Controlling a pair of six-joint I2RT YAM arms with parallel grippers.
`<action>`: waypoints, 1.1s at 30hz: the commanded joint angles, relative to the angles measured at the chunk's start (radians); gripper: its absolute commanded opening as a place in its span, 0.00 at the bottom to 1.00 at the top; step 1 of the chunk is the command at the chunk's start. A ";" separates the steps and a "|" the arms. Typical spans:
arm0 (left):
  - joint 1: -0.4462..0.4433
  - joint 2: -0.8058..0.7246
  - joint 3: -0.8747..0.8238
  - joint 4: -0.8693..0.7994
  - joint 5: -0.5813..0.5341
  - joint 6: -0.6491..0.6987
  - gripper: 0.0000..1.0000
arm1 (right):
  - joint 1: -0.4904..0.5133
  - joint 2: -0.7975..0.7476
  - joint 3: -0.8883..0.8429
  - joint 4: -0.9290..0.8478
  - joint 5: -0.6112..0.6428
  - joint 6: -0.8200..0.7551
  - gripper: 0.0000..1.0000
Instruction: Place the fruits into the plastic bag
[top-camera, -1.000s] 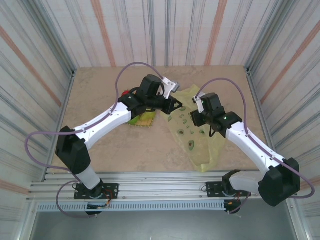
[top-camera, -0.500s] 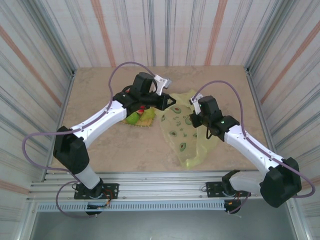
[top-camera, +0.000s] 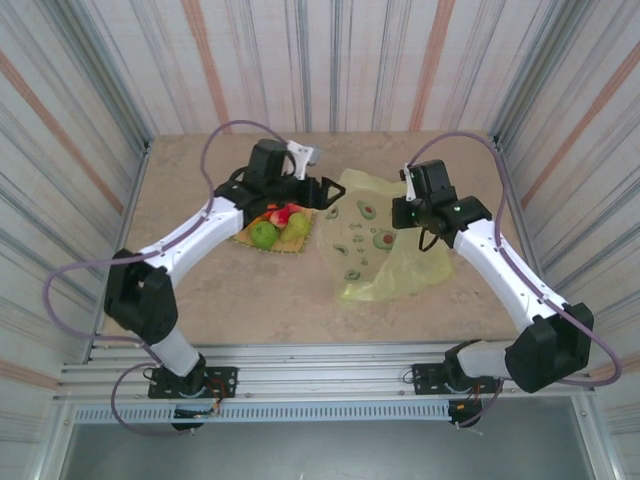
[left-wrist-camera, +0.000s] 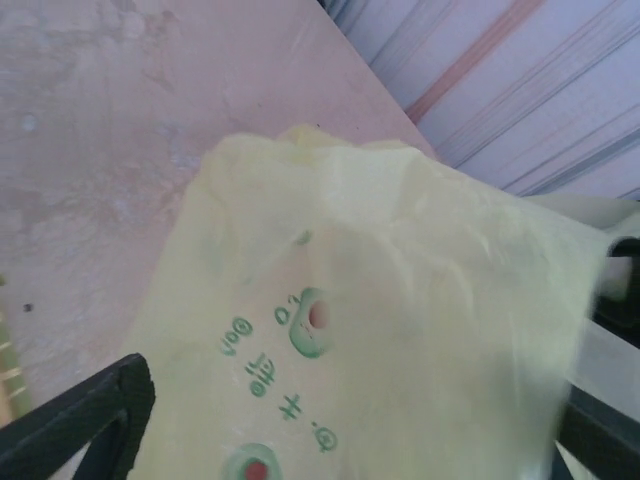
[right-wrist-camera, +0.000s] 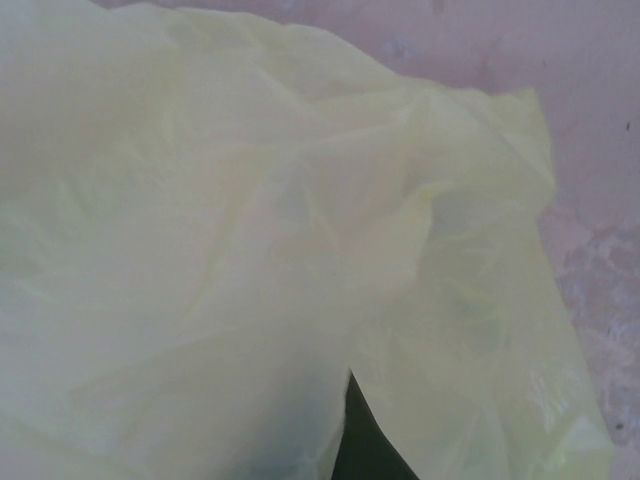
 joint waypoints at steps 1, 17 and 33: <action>0.050 -0.131 -0.084 0.058 0.045 -0.016 0.96 | -0.025 0.022 0.027 -0.058 -0.077 0.068 0.00; 0.185 -0.402 -0.430 -0.198 -0.289 -0.033 0.99 | -0.043 0.077 0.056 -0.047 -0.145 0.077 0.00; 0.127 -0.114 -0.349 -0.179 -0.431 0.049 0.99 | -0.048 0.077 0.069 -0.054 -0.155 0.060 0.00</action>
